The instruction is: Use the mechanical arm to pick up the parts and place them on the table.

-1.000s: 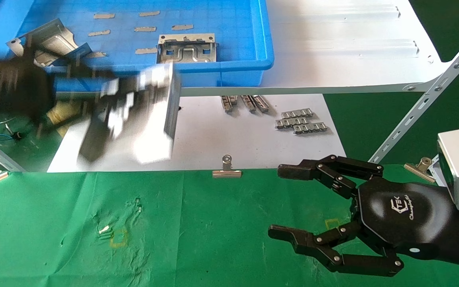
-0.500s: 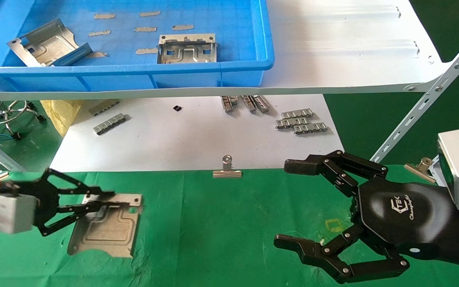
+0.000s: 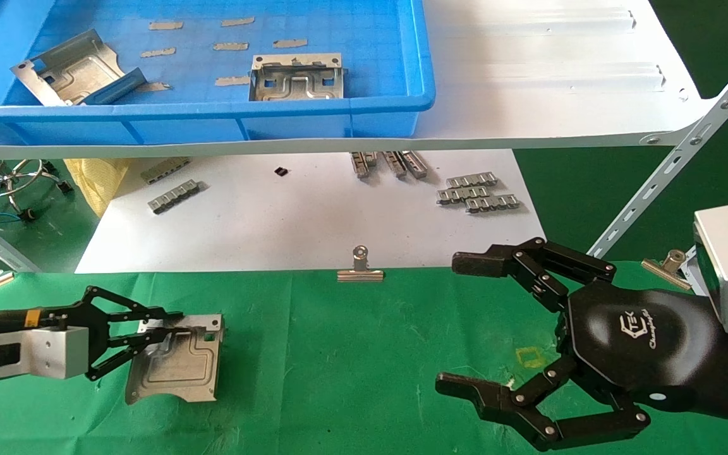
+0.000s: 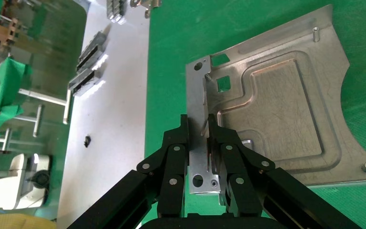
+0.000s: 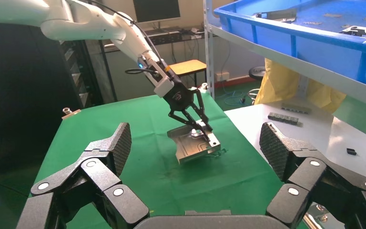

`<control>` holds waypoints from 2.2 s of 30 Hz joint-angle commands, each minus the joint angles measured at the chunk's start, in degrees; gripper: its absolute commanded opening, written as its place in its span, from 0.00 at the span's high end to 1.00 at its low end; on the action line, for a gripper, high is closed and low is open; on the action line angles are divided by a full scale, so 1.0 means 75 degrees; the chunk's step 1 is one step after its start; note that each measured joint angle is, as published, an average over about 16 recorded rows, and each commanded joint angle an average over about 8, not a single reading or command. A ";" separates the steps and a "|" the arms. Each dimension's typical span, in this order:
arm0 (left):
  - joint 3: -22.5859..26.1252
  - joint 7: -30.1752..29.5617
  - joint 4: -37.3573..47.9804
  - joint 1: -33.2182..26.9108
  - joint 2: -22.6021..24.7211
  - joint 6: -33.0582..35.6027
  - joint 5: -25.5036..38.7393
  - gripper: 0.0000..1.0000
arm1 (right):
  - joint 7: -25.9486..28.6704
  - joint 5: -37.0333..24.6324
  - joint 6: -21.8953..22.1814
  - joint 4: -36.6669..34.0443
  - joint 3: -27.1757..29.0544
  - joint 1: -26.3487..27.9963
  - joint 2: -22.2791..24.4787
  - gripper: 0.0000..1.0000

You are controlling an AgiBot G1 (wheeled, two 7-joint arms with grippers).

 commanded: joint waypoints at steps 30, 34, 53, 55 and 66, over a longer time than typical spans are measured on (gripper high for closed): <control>-0.0660 -0.2467 0.1388 -0.0069 0.0100 0.0939 -0.1212 0.00 | 0.0000 0.0000 0.0001 -0.0001 0.0001 -0.0001 0.0001 0.00; -0.0742 -0.2635 0.1425 0.0005 0.0081 0.0955 -0.1365 0.00 | 0.0000 0.0000 0.0002 -0.0002 0.0001 -0.0002 0.0001 0.00; -0.1247 -0.3901 -0.0386 0.0590 -0.0133 0.0797 -0.1450 0.00 | 0.0000 0.0000 0.0002 -0.0002 0.0001 -0.0002 0.0001 0.00; -0.1348 -0.4161 -0.0701 0.0702 -0.0173 0.0770 -0.1486 0.00 | -0.0001 0.0000 0.0002 -0.0002 0.0001 -0.0002 0.0001 0.00; -0.1907 -0.5610 -0.2449 0.1325 -0.0393 0.0620 -0.1686 0.00 | -0.0001 0.0000 0.0002 -0.0002 0.0001 -0.0002 0.0001 0.00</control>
